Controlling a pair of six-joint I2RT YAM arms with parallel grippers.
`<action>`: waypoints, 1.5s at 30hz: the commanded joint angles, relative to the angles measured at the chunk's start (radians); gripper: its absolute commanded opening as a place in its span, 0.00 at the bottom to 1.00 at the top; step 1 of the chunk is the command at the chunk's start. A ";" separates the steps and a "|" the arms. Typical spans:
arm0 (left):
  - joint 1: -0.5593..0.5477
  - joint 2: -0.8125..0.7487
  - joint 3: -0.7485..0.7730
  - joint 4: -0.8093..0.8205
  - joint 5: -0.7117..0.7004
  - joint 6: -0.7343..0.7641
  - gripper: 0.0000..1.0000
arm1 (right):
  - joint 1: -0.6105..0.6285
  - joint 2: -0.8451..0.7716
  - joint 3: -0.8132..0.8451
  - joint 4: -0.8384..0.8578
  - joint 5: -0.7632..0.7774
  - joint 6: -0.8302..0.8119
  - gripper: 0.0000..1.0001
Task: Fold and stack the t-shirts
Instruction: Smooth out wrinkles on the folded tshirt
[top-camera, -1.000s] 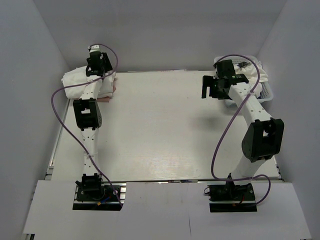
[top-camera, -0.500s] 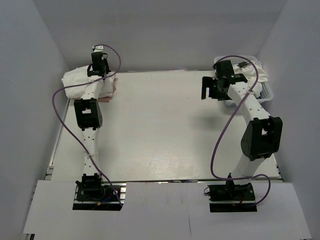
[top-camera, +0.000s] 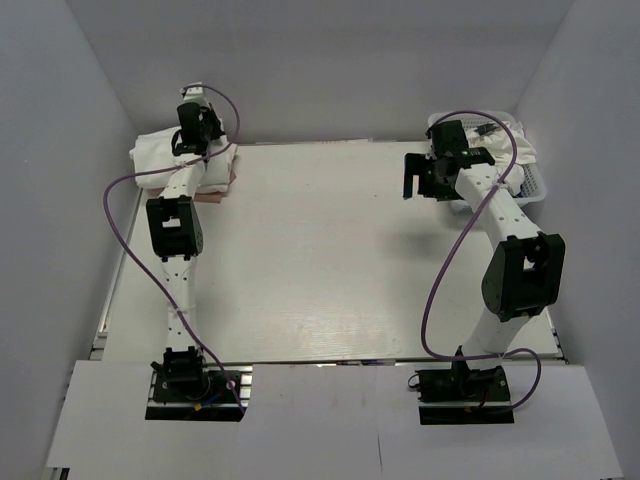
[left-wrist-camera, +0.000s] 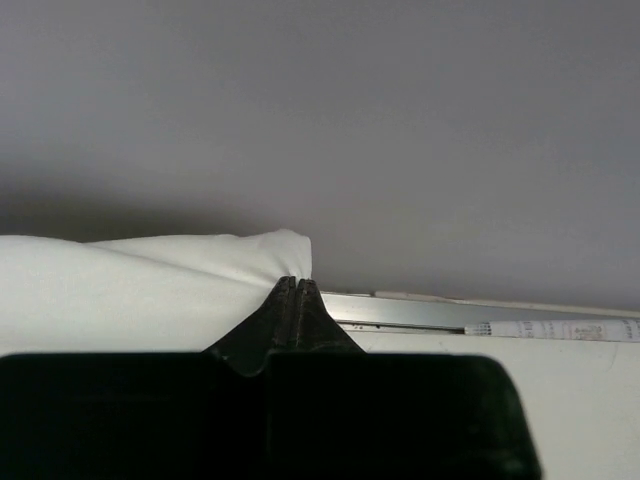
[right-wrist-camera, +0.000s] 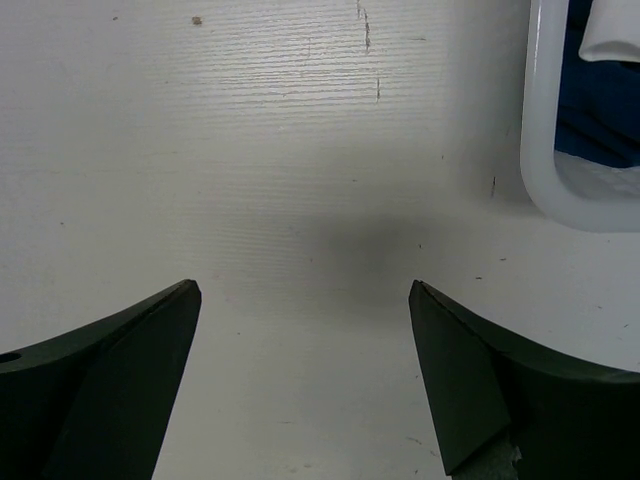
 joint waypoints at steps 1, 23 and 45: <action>-0.013 -0.064 -0.017 0.101 0.110 -0.002 0.00 | -0.004 -0.009 0.017 0.013 0.021 -0.023 0.90; -0.013 -0.139 0.029 0.023 0.058 -0.010 1.00 | -0.004 -0.012 0.045 -0.010 -0.034 -0.014 0.90; 0.030 -0.401 -0.661 0.063 0.317 -0.248 1.00 | -0.004 -0.137 -0.041 0.001 0.023 -0.021 0.90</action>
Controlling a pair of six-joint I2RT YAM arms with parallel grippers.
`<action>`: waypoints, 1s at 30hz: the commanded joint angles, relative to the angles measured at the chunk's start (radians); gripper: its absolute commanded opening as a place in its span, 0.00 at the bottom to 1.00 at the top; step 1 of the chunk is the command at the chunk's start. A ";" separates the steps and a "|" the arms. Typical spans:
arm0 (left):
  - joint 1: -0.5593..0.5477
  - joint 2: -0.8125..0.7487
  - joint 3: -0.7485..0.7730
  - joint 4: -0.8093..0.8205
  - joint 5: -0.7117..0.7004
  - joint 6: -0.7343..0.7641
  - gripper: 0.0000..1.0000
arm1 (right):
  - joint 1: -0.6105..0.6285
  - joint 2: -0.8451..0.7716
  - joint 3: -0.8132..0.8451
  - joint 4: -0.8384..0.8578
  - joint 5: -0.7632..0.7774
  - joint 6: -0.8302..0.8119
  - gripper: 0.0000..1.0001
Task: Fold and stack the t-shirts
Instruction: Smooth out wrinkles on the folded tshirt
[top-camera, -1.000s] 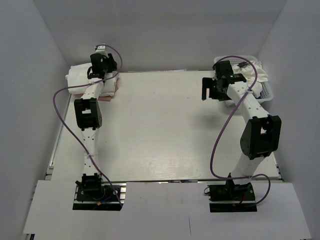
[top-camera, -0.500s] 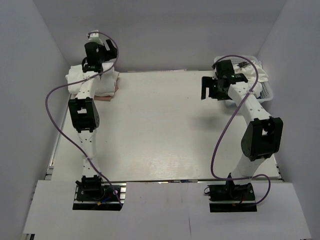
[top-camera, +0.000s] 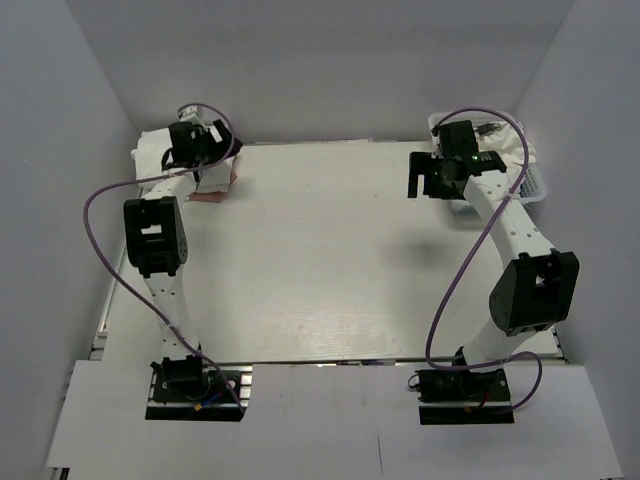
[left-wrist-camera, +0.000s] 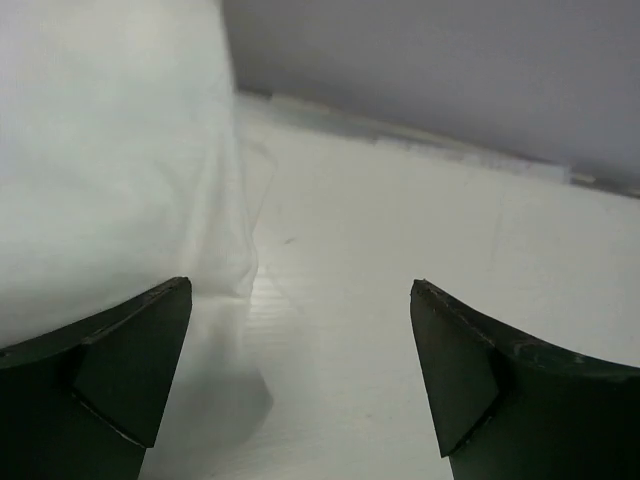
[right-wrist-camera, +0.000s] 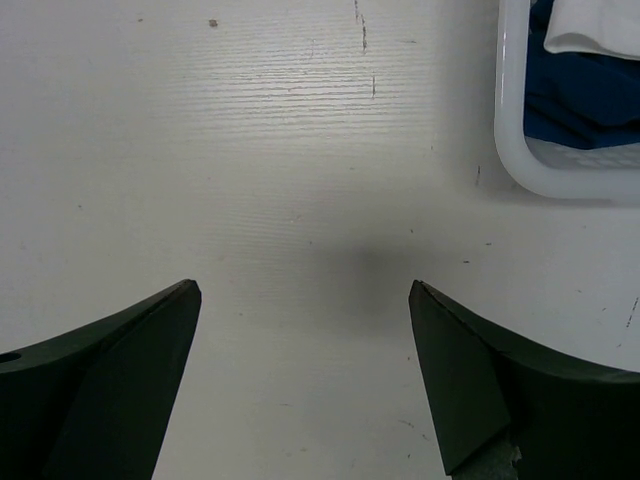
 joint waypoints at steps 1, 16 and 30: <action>0.020 0.071 0.017 -0.057 0.091 -0.092 1.00 | -0.003 -0.027 0.002 0.007 0.026 -0.007 0.90; 0.069 0.078 0.201 -0.238 0.167 -0.031 1.00 | -0.006 -0.037 -0.006 0.005 0.026 -0.005 0.90; 0.238 0.159 0.342 -0.294 0.222 -0.002 1.00 | -0.001 -0.011 0.026 -0.001 0.006 0.007 0.90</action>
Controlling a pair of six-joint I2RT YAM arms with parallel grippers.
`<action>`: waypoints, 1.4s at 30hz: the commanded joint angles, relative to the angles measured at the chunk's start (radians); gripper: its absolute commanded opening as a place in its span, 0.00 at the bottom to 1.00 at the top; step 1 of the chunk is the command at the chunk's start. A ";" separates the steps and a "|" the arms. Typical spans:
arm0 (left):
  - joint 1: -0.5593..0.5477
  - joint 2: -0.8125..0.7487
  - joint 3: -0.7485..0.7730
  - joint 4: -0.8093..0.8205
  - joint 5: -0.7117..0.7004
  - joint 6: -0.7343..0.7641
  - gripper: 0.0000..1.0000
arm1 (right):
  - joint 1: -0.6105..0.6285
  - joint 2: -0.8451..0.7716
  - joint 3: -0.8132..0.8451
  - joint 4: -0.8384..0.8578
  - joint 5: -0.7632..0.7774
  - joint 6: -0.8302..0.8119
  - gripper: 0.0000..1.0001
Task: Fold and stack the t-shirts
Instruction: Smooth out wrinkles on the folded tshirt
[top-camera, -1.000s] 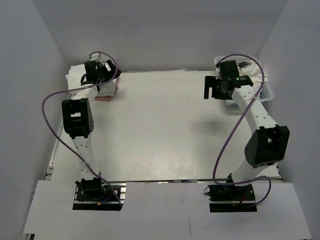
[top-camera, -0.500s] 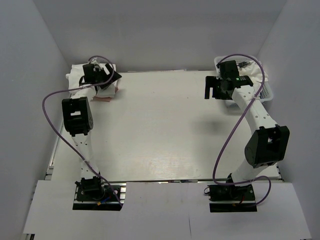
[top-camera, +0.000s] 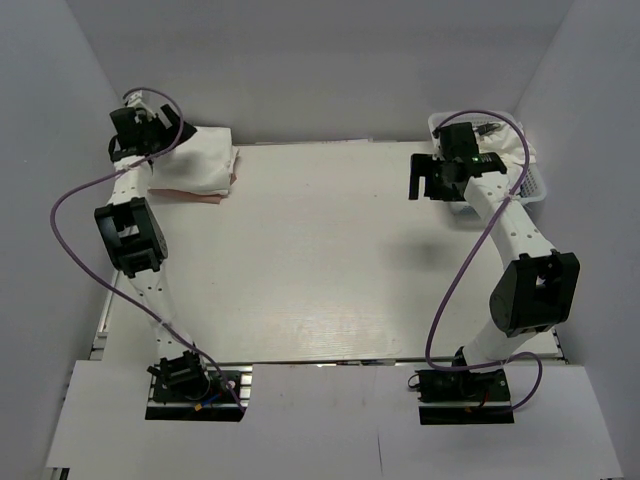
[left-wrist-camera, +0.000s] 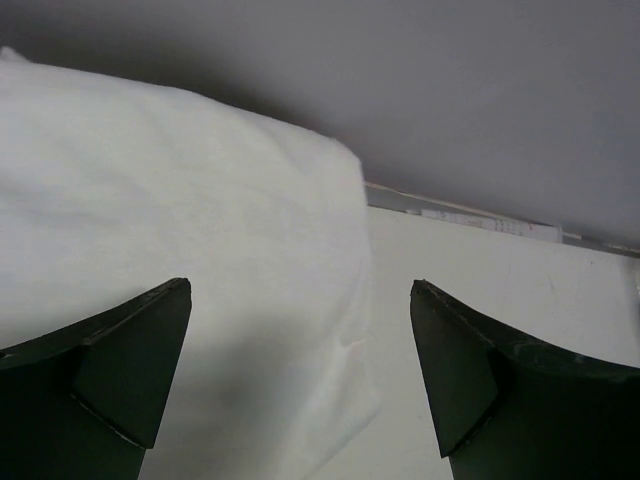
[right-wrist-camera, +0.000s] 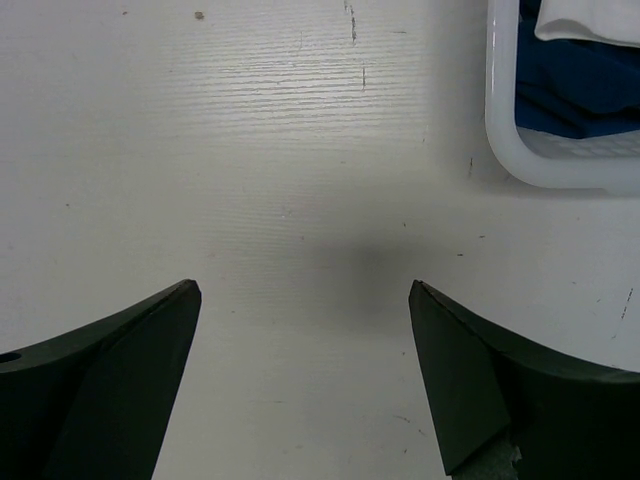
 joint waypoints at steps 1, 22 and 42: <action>0.041 0.091 0.063 -0.029 0.096 -0.031 1.00 | 0.000 0.003 0.054 -0.003 -0.008 0.006 0.90; 0.125 0.165 0.261 -0.059 0.177 -0.060 1.00 | 0.002 -0.011 0.092 0.003 -0.035 0.036 0.90; -0.267 -0.929 -0.728 -0.437 -0.384 -0.106 1.00 | 0.000 -0.662 -0.635 0.292 -0.172 0.197 0.90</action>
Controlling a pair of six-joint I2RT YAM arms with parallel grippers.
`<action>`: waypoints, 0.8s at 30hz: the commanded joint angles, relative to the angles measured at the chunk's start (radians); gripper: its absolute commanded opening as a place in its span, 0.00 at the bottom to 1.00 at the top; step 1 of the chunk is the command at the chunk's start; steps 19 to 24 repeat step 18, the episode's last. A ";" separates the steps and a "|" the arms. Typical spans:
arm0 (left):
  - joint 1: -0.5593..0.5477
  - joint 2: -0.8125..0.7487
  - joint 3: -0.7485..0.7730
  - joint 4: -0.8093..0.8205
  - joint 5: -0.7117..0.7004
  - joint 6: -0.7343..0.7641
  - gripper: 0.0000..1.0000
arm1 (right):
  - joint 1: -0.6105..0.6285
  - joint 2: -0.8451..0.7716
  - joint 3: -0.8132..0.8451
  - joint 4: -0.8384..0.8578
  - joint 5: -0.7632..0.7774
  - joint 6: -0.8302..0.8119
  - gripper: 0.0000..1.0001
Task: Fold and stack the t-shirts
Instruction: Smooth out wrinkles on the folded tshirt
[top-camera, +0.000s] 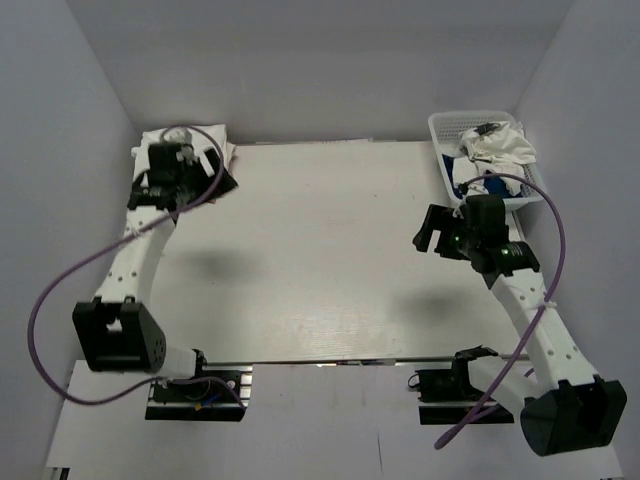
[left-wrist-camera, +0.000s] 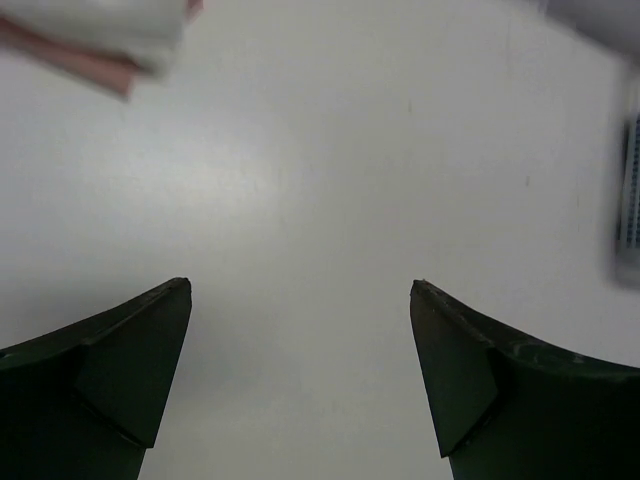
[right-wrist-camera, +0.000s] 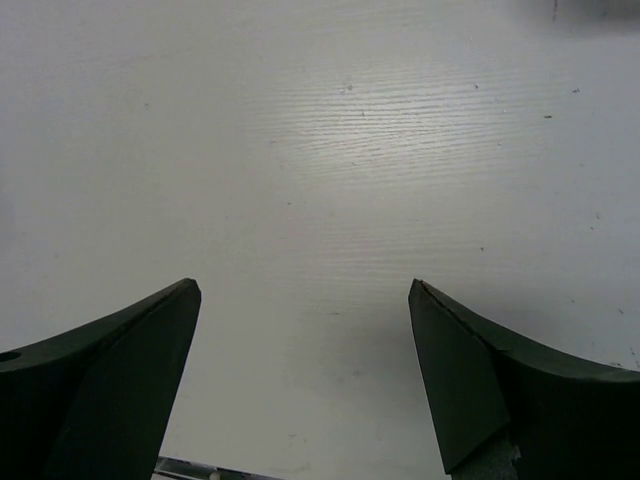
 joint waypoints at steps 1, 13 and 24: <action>-0.078 -0.202 -0.227 -0.075 -0.101 -0.086 1.00 | 0.001 -0.078 -0.028 0.122 -0.060 0.034 0.90; -0.139 -0.543 -0.380 -0.387 -0.368 -0.123 1.00 | -0.001 -0.173 -0.111 0.117 -0.096 0.029 0.90; -0.139 -0.563 -0.380 -0.373 -0.357 -0.110 1.00 | 0.001 -0.188 -0.102 0.113 -0.099 0.016 0.90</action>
